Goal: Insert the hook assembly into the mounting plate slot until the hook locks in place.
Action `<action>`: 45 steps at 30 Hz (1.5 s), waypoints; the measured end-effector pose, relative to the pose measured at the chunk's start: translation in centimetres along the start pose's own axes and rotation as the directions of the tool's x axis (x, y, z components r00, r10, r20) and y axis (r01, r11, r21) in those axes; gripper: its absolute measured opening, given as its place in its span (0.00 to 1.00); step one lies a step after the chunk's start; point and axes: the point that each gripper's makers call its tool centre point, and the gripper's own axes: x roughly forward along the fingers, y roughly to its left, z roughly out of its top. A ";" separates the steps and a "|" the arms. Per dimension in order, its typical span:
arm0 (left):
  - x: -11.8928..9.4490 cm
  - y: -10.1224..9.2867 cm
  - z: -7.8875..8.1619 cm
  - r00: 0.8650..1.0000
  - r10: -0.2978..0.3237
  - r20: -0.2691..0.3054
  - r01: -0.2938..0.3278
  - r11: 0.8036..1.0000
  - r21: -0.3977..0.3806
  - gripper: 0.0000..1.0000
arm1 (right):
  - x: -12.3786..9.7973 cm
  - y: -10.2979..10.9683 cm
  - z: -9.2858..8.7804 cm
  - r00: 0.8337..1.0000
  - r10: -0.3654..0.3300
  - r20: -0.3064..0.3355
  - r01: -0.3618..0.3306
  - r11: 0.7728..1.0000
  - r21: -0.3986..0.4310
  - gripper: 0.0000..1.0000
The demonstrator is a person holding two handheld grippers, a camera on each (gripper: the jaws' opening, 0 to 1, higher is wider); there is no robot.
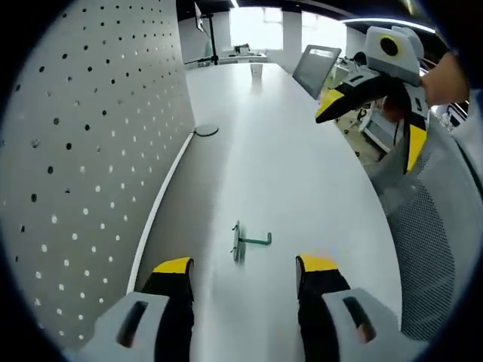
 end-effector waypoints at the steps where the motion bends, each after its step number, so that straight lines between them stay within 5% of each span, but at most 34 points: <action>1: 0.1 0.0 0.0 1.000 -0.003 -0.005 0.003 1.000 0.004 0.56 | 0.0 0.0 0.0 1.000 -0.001 0.000 0.001 1.000 0.001 0.61; 25: 3.2 -0.2 -0.7 0.991 -0.056 -0.123 0.066 0.994 0.082 0.51 | -0.1 -0.2 -0.7 1.000 -0.004 -0.022 0.004 1.000 -0.005 0.61; 35: 3.8 0.4 -1.5 0.986 -0.031 -0.162 0.051 0.992 0.120 0.39 | -0.4 -0.6 -0.8 1.000 -0.019 -0.018 0.019 1.000 0.008 0.60; 45: 4.1 0.5 -1.3 0.988 -0.047 -0.146 0.058 0.995 0.076 0.37 | -0.5 -0.7 -0.9 1.000 -0.022 -0.017 0.022 1.000 0.016 0.60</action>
